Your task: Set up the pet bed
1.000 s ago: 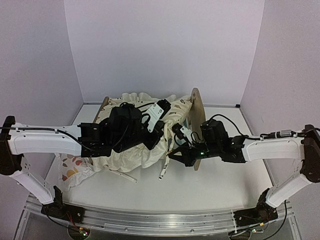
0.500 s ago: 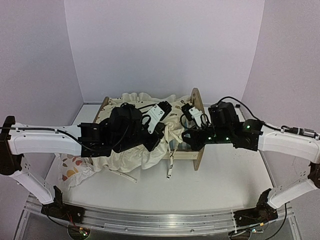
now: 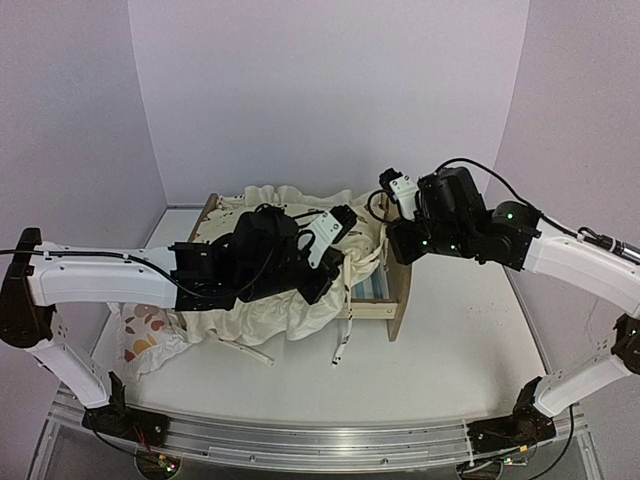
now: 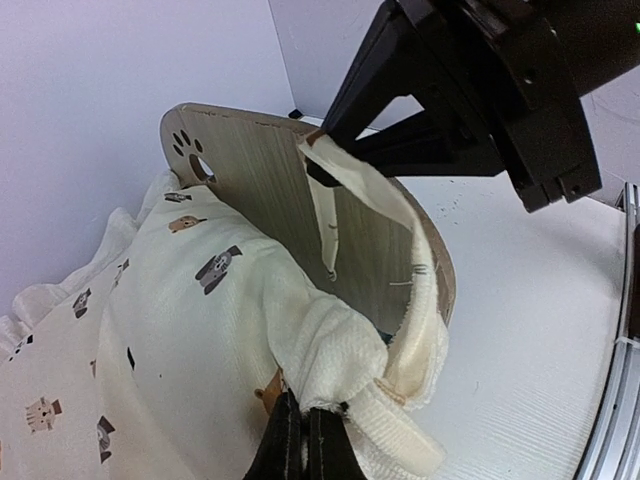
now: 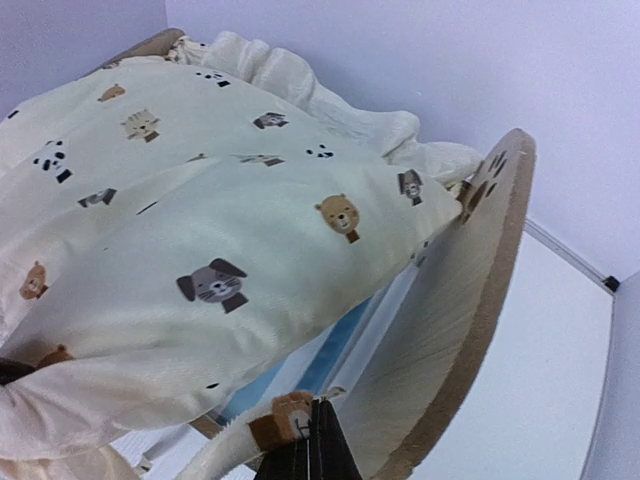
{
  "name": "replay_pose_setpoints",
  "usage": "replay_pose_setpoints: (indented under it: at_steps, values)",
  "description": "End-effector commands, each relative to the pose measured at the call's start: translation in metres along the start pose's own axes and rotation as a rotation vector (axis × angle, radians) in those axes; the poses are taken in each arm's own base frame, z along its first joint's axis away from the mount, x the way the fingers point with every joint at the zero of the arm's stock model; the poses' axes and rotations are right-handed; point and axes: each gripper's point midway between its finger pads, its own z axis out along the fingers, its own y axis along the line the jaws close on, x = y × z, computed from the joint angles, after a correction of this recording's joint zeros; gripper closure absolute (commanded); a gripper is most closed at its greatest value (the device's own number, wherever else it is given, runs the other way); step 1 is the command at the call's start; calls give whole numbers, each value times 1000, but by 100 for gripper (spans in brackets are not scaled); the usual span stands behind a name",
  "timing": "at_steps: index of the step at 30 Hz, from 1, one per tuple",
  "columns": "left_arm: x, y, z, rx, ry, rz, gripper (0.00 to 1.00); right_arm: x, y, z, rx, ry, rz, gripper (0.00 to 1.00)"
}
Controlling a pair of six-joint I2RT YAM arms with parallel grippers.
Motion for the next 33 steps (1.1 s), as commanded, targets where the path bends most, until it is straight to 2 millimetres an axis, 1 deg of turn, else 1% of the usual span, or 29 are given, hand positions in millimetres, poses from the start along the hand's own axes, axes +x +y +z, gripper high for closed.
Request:
replay_pose_setpoints:
  at_steps: [1,3,5,7,9,13,16,18,19,20,23,24,27,29,33]
  values:
    - [-29,-2,2,26,-66,-45,100,-7,-19,0,125,34,-53,100]
    - [-26,-5,5,38,-58,-48,100,8,-15,8,121,80,-57,100]
    - [-24,-8,7,45,-54,-48,100,24,-10,16,109,122,-23,100]
    - [-20,-9,8,52,-38,-46,100,38,-7,20,98,159,-5,100]
    - [-17,-10,9,57,-26,-46,100,49,-6,21,99,189,17,100]
    - [-19,-11,8,66,-27,-48,100,67,-5,21,102,266,61,100]
    - [-21,-12,10,69,-30,-49,100,82,-7,21,136,348,84,100]
    - [-22,-12,12,65,-29,-51,100,87,-12,23,181,384,94,96]
    - [-23,-12,15,63,-27,-51,100,90,-13,25,196,396,93,92]
    - [-22,-13,17,61,-26,-52,100,93,-14,28,209,405,91,85]
    - [-16,-14,28,49,-5,-53,100,93,-11,31,202,416,96,67]
    - [-15,-14,32,40,1,-56,100,91,-9,30,192,413,101,63]
    - [-13,-13,40,24,13,-59,100,82,-8,22,169,387,119,58]
    - [-10,-15,46,21,23,-54,100,77,-9,16,156,369,131,56]
    - [-15,-13,58,4,21,-58,100,73,-9,1,123,347,162,53]
